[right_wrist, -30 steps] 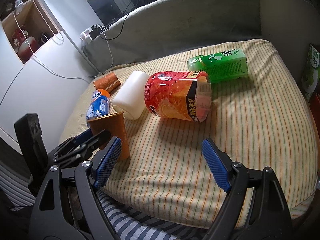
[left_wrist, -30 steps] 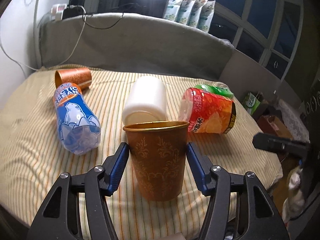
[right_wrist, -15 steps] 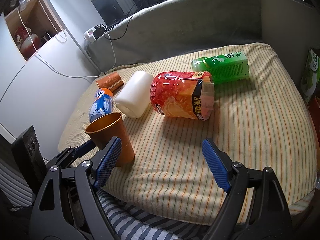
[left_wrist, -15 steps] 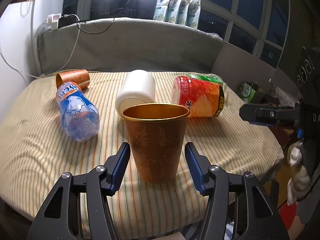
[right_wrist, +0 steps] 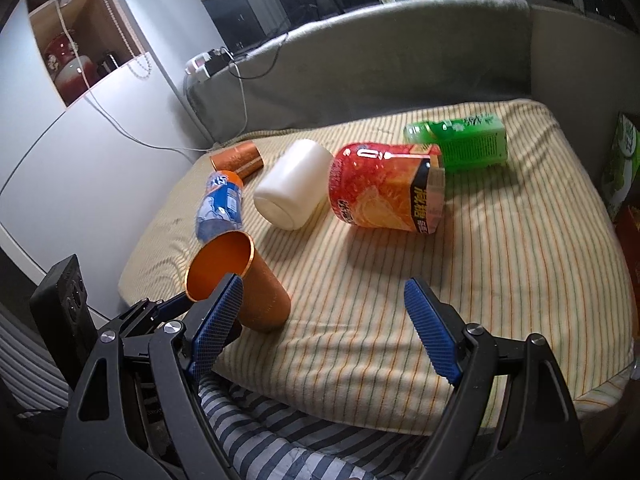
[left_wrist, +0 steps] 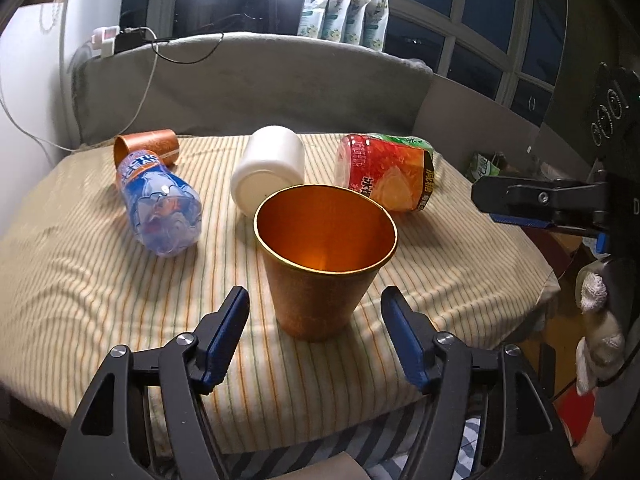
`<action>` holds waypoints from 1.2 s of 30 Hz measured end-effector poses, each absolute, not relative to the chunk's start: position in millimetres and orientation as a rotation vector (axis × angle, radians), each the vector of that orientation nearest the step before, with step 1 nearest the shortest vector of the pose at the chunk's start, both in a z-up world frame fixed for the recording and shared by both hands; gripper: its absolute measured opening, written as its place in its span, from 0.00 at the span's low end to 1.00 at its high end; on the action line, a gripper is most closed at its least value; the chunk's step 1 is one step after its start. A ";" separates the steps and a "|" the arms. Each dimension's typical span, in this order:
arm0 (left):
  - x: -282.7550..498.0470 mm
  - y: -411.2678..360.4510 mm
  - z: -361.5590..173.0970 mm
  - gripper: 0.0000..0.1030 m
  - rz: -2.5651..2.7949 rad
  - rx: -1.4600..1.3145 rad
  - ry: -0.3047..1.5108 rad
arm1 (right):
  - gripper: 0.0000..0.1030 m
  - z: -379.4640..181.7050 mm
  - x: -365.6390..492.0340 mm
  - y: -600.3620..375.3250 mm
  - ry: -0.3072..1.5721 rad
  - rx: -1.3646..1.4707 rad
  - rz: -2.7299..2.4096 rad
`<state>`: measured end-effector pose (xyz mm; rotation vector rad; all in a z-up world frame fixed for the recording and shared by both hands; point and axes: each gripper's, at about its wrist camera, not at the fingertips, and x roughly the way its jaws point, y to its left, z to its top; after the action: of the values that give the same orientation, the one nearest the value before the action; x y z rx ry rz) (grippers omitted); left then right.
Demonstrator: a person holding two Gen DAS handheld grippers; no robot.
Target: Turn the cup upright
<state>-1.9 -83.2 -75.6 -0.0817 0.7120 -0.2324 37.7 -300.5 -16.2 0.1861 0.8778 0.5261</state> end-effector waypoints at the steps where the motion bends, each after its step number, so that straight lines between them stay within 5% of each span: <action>1: -3.5 -82.7 -75.5 0.68 -0.232 -0.082 0.713 | 0.83 -14.2 35.1 -299.5 0.867 0.182 0.529; 11: -34.9 -60.4 -55.8 0.69 -0.170 -0.092 0.617 | 0.85 7.2 -5.3 -289.5 0.692 0.114 0.510; 21: -69.1 -49.2 -15.6 0.79 -0.041 -0.035 0.392 | 1.00 27.1 -47.6 -280.0 0.461 0.014 0.387; 36: -74.2 -38.6 -3.0 0.80 -0.002 -0.064 0.341 | 1.00 21.7 -53.8 -273.1 0.449 0.008 0.375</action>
<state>-74.2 -38.6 -3.0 -0.0642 0.3410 -0.0016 -53.8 -273.1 21.7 0.0076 0.4487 0.3745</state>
